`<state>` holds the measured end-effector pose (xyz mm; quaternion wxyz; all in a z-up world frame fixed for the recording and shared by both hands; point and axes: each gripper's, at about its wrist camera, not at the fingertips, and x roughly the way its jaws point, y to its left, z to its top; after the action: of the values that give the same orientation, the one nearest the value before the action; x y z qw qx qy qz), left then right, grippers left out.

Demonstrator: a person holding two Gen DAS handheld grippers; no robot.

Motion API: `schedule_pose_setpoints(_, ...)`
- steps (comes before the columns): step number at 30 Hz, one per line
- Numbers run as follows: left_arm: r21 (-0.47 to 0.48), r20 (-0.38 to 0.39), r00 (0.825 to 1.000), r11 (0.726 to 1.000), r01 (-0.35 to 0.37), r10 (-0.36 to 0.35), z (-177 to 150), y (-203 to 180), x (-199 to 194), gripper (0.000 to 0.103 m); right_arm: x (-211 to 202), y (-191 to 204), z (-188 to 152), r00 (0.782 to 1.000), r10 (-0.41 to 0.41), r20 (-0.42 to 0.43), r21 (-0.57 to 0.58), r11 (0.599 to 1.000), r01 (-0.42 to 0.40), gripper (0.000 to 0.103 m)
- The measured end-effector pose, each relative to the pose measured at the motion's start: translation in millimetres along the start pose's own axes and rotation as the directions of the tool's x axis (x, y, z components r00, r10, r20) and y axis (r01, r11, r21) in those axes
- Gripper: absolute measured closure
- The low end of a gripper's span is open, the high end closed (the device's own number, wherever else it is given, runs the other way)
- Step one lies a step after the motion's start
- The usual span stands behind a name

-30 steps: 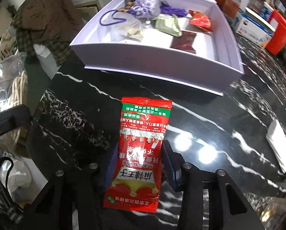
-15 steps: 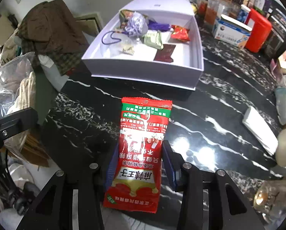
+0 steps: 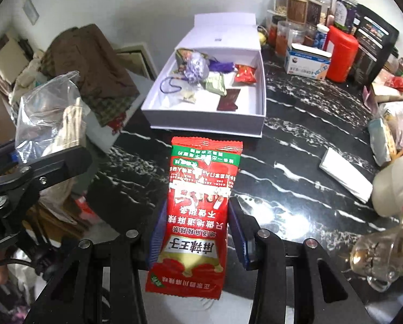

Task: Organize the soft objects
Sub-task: 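Carry the cord bag and sauce packet with both tools over the white box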

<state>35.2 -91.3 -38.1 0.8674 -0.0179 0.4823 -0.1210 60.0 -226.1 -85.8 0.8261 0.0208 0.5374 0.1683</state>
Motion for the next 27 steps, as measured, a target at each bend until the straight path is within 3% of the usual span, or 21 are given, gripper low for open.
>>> schedule_pose_setpoints(14, 0.040, 0.100, 0.995, 0.999, -0.015, 0.011, 15, -25, -54, 0.057, -85, -11, 3, 0.990, -0.014, 0.140, 0.003, 1.000, 0.013, 0.059)
schedule_pose_setpoints(27, -0.034, 0.134, 0.988, 0.997, -0.074, 0.078, 49, 1, -60, 0.057, -86, 7, 40, 0.986, 0.030, 0.165, -0.071, 0.997, -0.018, 0.059)
